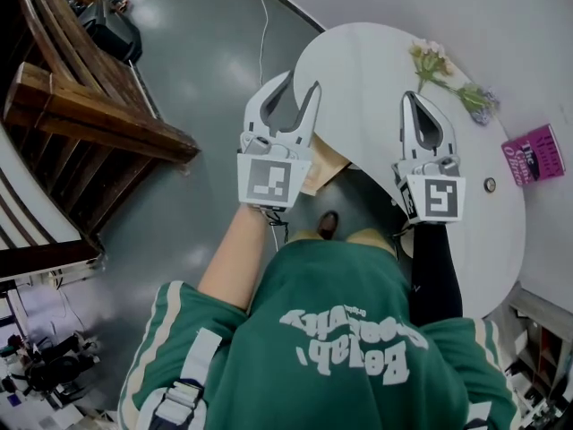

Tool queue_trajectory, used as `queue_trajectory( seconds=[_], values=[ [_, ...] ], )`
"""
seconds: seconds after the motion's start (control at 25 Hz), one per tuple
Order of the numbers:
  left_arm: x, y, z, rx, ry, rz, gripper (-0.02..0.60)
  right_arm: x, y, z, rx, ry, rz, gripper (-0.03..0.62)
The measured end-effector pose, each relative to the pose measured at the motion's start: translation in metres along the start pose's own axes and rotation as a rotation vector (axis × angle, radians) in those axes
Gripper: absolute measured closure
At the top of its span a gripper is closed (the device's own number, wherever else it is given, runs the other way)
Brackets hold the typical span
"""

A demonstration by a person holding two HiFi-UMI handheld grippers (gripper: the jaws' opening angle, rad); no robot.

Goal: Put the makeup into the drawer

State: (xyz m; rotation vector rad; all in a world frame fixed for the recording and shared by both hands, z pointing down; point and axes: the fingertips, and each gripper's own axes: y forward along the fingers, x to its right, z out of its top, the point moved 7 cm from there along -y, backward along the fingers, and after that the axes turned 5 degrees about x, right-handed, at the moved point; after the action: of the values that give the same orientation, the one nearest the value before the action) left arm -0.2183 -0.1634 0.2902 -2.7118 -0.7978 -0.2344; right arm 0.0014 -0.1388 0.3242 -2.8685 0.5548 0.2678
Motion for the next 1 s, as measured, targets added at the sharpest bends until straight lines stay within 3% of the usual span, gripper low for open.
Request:
queue_trajectory(
  seconds=[0.2, 0.36, 0.56, 0.72, 0.84, 1.0],
  values=[
    [0.019, 0.015, 0.008, 0.039, -0.022, -0.070, 0.439, 0.014, -0.022, 0.005, -0.021, -0.030, -0.058, 0.585],
    [0.063, 0.045, 0.015, 0.076, -0.039, -0.172, 0.420, 0.051, -0.059, 0.008, -0.042, -0.054, -0.161, 0.585],
    [0.141, 0.087, 0.028, 0.138, -0.103, -0.342, 0.416, 0.103, -0.127, 0.012, -0.088, -0.084, -0.347, 0.585],
    [0.213, 0.112, 0.033, 0.164, -0.144, -0.453, 0.414, 0.139, -0.188, 0.006, -0.108, -0.099, -0.444, 0.585],
    [0.275, 0.123, 0.038, 0.182, -0.176, -0.581, 0.411, 0.157, -0.242, 0.011, -0.139, -0.119, -0.561, 0.585],
    [0.339, 0.125, 0.047, 0.186, -0.218, -0.693, 0.408, 0.174, -0.304, 0.018, -0.164, -0.132, -0.679, 0.585]
  ],
)
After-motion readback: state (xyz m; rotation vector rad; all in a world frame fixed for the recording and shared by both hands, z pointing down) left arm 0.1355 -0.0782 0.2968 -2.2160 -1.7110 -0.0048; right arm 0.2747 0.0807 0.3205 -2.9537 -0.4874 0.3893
